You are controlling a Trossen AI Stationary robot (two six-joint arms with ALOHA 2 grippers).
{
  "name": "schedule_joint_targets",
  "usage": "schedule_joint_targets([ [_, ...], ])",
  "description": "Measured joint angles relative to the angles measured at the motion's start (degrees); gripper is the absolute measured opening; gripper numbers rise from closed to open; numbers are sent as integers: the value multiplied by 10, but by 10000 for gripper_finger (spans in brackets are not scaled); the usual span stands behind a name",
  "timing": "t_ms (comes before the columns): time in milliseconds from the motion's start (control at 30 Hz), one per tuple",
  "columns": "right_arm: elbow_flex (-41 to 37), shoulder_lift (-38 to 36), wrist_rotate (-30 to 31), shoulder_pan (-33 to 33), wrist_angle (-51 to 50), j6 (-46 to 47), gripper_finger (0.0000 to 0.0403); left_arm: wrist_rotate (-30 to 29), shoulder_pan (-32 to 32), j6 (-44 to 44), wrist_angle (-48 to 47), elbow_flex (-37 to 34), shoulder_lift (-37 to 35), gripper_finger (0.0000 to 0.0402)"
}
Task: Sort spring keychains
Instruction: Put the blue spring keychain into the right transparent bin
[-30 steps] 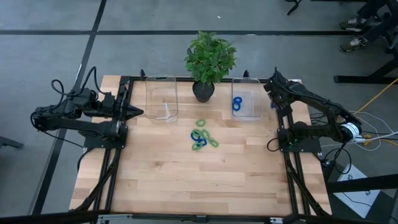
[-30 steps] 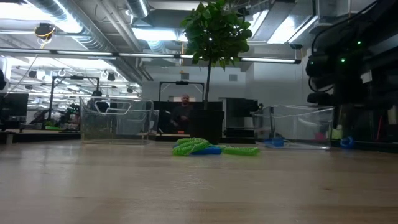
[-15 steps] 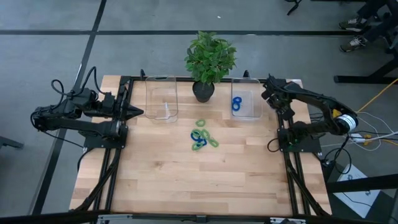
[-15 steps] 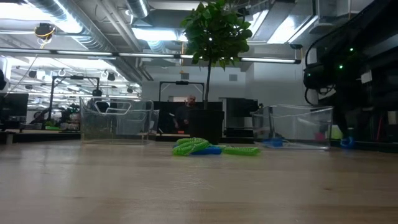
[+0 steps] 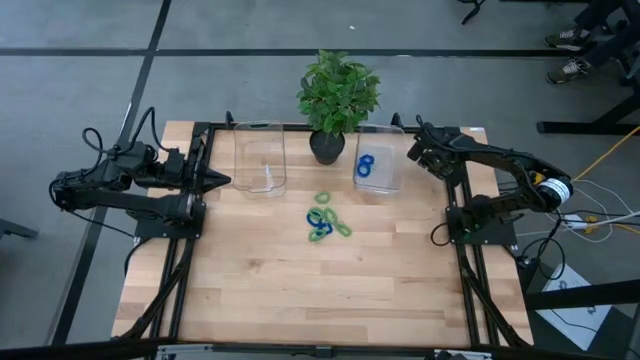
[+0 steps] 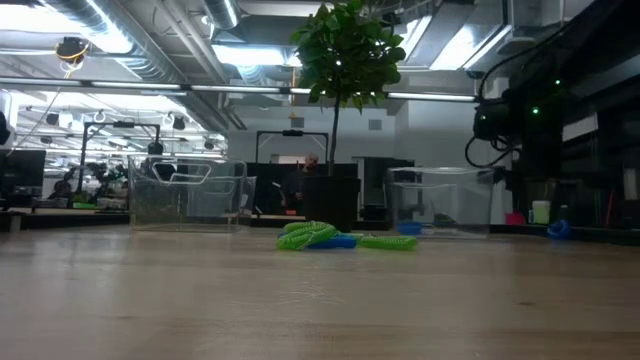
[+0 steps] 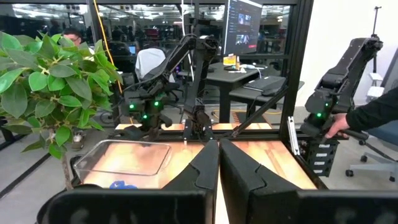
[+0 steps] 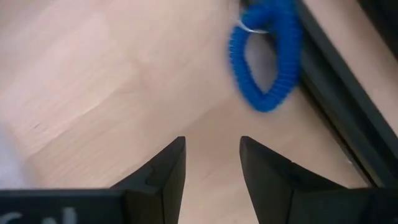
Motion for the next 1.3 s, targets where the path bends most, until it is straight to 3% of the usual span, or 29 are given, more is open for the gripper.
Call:
schedule_joint_targets([
  [133,0,0,5,-4,-50,83,152,0,0,0,0,0,0,12],
  [633,0,0,90,-5,-69,96,152,0,0,0,0,0,0,11],
  [1100,0,59,69,-5,-52,261,152,0,0,0,0,0,0,11],
  [1300,0,75,75,-4,-48,273,152,0,0,0,0,0,0,9],
])
